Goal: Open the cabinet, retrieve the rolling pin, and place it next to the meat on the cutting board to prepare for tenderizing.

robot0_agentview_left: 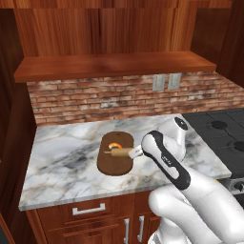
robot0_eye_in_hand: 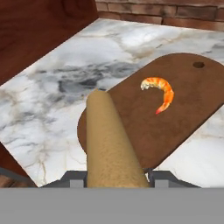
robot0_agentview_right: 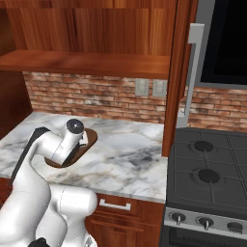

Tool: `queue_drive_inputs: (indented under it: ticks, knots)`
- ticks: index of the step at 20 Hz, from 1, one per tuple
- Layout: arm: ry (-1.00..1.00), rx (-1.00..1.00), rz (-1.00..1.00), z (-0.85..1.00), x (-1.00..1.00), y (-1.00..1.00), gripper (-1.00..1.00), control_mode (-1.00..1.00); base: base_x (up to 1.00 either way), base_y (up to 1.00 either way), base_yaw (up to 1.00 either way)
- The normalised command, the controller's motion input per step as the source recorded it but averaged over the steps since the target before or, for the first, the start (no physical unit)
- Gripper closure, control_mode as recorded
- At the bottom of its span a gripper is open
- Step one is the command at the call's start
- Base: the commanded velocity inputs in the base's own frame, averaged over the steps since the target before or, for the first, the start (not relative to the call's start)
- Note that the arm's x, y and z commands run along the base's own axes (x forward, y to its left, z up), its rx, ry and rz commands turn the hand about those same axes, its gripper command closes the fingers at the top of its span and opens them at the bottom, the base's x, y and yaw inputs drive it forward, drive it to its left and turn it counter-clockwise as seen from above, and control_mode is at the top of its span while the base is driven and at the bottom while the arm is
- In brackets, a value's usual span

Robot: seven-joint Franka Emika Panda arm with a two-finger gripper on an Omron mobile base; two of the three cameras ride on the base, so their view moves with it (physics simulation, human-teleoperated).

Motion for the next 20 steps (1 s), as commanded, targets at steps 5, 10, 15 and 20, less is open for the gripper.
queue_drive_inputs:
  ticks: [5, 10, 15, 20]
  knots:
    - [0.00, 0.00, 0.03, -0.26, 0.21, 0.10, 1.00, -1.00, 0.00, 0.00, 0.00]
    - [0.02, 0.00, 0.03, -0.31, 0.09, 0.18, 1.00, -1.00, 0.00, 0.00, 0.00]
    - [0.00, 0.00, 0.02, -0.31, 0.12, 0.19, 1.00, -1.00, 0.00, 0.00, 0.00]
    - [0.00, 0.00, 0.01, -0.22, 0.11, 0.12, 1.00, -1.00, 0.00, 0.00, 0.00]
